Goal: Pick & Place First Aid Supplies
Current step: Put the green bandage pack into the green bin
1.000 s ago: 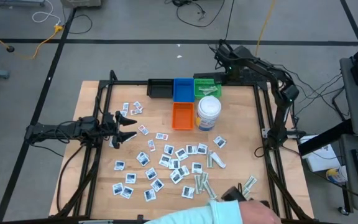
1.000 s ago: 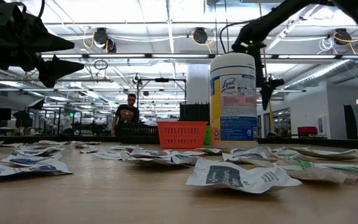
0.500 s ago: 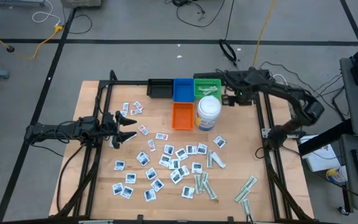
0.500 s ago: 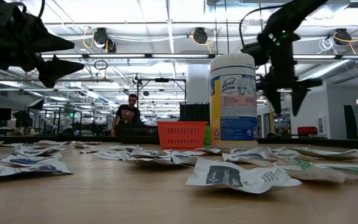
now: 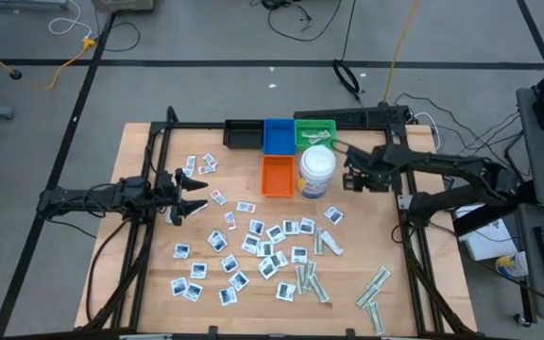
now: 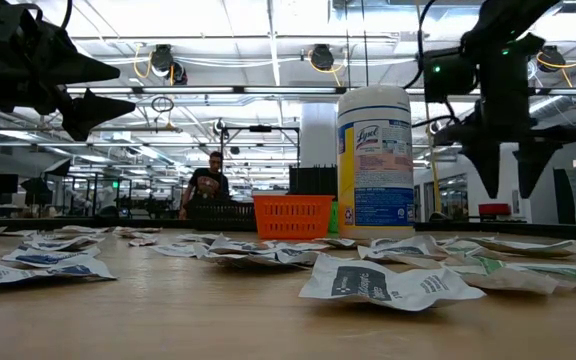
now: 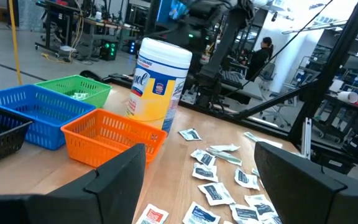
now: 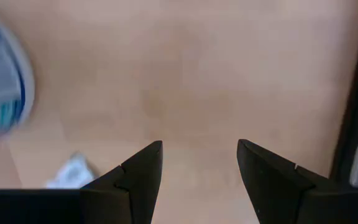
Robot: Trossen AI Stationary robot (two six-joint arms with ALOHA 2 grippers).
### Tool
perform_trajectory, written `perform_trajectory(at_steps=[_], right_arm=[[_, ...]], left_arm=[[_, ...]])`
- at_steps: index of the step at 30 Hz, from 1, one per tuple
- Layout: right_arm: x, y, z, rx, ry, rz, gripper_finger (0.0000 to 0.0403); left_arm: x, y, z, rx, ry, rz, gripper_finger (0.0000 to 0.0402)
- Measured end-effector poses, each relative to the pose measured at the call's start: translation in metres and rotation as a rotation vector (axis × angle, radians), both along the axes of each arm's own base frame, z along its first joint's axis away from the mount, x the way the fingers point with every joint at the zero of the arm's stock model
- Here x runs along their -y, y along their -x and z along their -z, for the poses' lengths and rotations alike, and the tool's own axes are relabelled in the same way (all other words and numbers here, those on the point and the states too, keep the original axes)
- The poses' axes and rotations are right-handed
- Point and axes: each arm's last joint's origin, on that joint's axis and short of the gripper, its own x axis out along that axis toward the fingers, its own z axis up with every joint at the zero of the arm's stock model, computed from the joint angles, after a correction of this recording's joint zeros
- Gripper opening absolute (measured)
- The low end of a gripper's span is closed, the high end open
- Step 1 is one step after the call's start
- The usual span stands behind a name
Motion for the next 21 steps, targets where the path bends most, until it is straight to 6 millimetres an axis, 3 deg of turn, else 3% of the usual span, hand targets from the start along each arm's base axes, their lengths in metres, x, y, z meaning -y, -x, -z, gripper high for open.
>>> perform_trajectory(at_steps=[21], right_arm=[[-0.100, -0.002, -0.002, 0.032, -0.071, -0.362, 0.0201]], left_arm=[[0.000, 0.000, 0.000, 0.000, 0.000, 0.000, 0.0306]])
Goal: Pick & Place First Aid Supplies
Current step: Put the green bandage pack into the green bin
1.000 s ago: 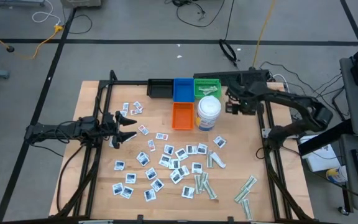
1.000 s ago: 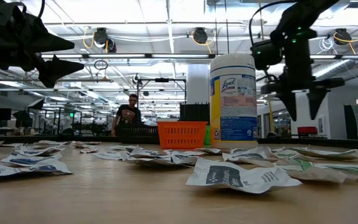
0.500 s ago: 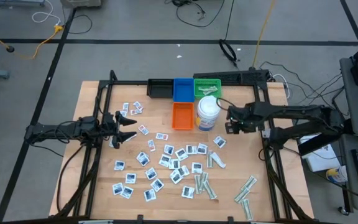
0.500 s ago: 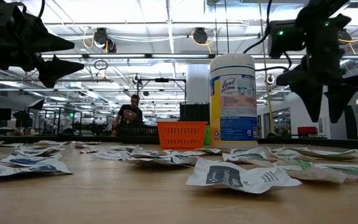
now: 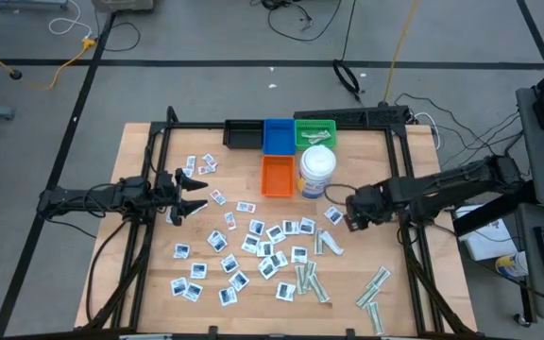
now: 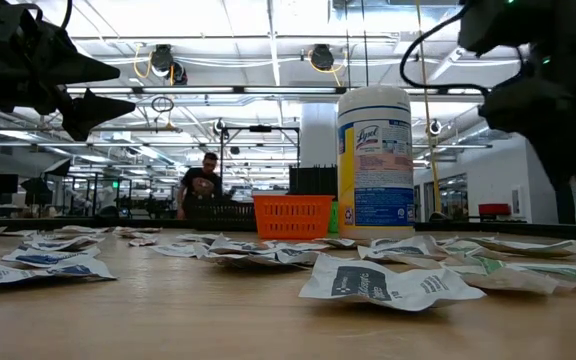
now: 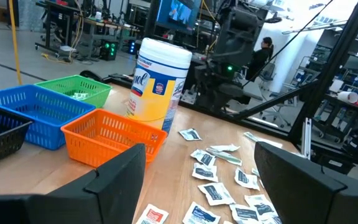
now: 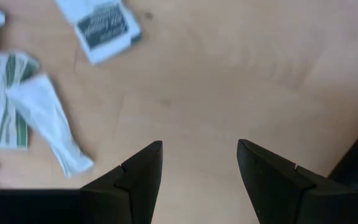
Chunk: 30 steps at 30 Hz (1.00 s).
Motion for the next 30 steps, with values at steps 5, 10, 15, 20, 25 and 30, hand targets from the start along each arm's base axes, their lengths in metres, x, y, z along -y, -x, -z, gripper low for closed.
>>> perform_trajectory(at_steps=[5, 10, 15, 20, 25, 30], right_arm=[[-0.022, 0.005, 0.000, -0.002, 0.009, -0.012, 0.0201], [-0.041, 0.011, 0.000, -0.005, 0.005, -0.027, 0.0201], [-0.057, 0.018, 0.000, -0.004, -0.004, -0.018, 0.0201], [-0.075, 0.022, 0.004, -0.009, -0.012, -0.001, 0.0201], [-0.095, 0.023, 0.013, -0.006, -0.026, 0.034, 0.0201], [-0.114, 0.028, 0.023, -0.028, -0.025, 0.086, 0.0201]], left_arm=[[0.000, 0.000, 0.000, 0.000, 0.000, 0.000, 0.0306], [0.000, 0.000, 0.000, 0.000, 0.000, 0.000, 0.0306], [0.000, 0.000, 0.000, 0.000, 0.000, 0.000, 0.0306], [0.000, 0.000, 0.000, 0.000, 0.000, 0.000, 0.0306], [0.000, 0.000, 0.000, 0.000, 0.000, 0.000, 0.0306], [0.000, 0.000, 0.000, 0.000, 0.000, 0.000, 0.0306]])
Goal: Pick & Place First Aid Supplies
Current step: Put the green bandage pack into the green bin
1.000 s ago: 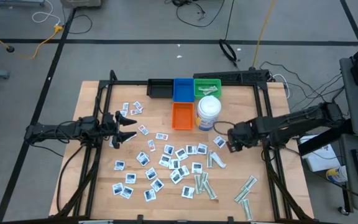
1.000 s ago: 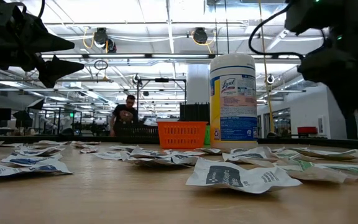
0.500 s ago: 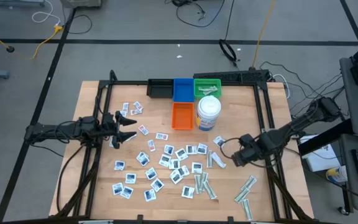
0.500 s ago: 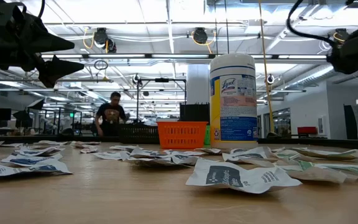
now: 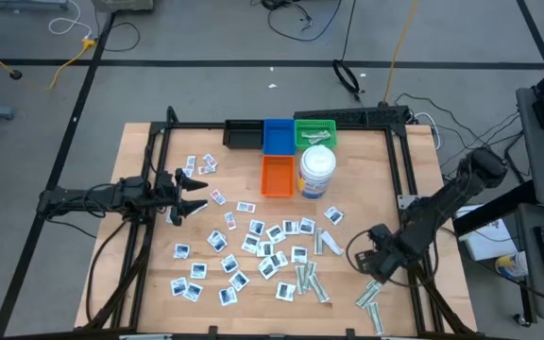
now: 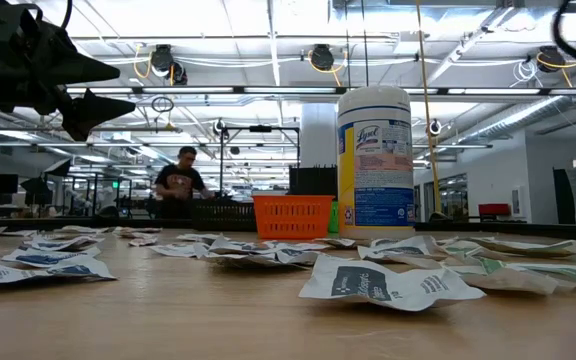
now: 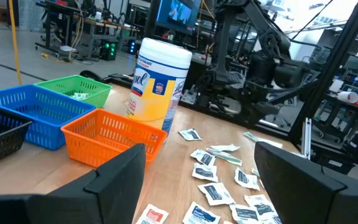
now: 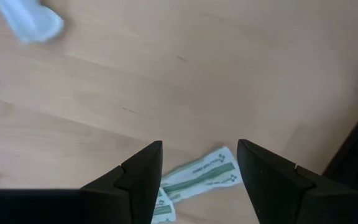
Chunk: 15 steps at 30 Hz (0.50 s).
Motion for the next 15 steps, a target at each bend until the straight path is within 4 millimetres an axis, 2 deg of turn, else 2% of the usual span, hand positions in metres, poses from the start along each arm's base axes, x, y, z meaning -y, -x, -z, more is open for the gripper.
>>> perform_trajectory(at_steps=[10, 15], right_arm=[[-0.031, 0.005, 0.022, -0.011, -0.010, 0.060, 0.0201], [-0.037, 0.005, 0.033, -0.030, 0.022, 0.066, 0.0201]], left_arm=[[0.000, 0.000, 0.000, 0.000, 0.000, 0.000, 0.0306], [0.000, 0.000, 0.000, 0.000, 0.000, 0.000, 0.0306]])
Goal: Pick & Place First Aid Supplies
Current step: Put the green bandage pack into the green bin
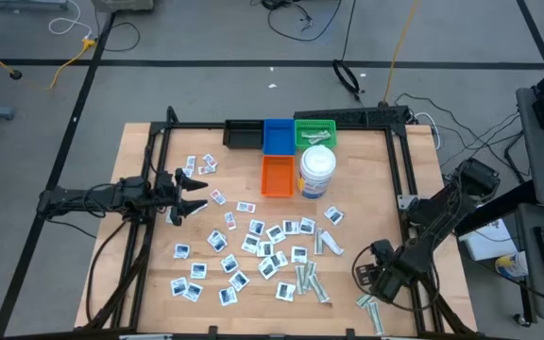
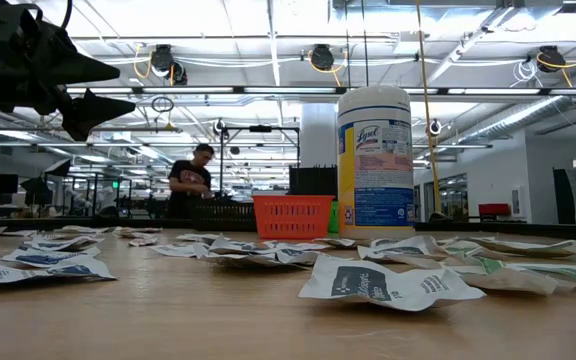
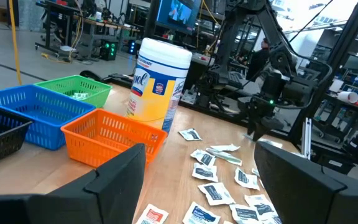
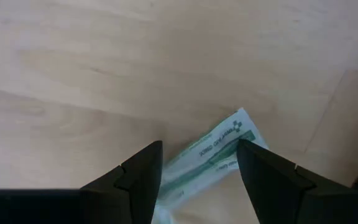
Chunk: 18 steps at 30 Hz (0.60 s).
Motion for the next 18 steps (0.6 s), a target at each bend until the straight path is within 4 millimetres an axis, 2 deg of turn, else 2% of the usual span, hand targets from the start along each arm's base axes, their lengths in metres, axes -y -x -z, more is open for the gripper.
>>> perform_trajectory(at_steps=[4, 7, 11, 16, 18], right_arm=[[-0.0017, -0.0016, 0.0020, 0.004, -0.001, 0.001, 0.0197], [-0.0015, -0.0018, 0.0021, 0.004, 0.000, -0.001, 0.0177], [-0.0012, -0.0016, 0.0029, 0.005, -0.001, -0.001, 0.0122], [-0.0001, -0.0015, 0.0033, 0.007, 0.008, -0.007, 0.0030], [0.0015, -0.0023, 0.0033, 0.006, 0.016, -0.024, 0.0009]], left_arm=[[0.0000, 0.0000, 0.0000, 0.000, 0.000, 0.000, 0.0306], [0.0000, 0.0000, 0.0000, 0.000, 0.000, 0.000, 0.0306], [0.0000, 0.0000, 0.0001, 0.000, 0.000, 0.000, 0.0306], [0.0000, 0.0000, 0.0001, 0.000, 0.000, 0.000, 0.0306], [0.0000, 0.0000, 0.0001, 0.000, 0.000, 0.000, 0.0306]])
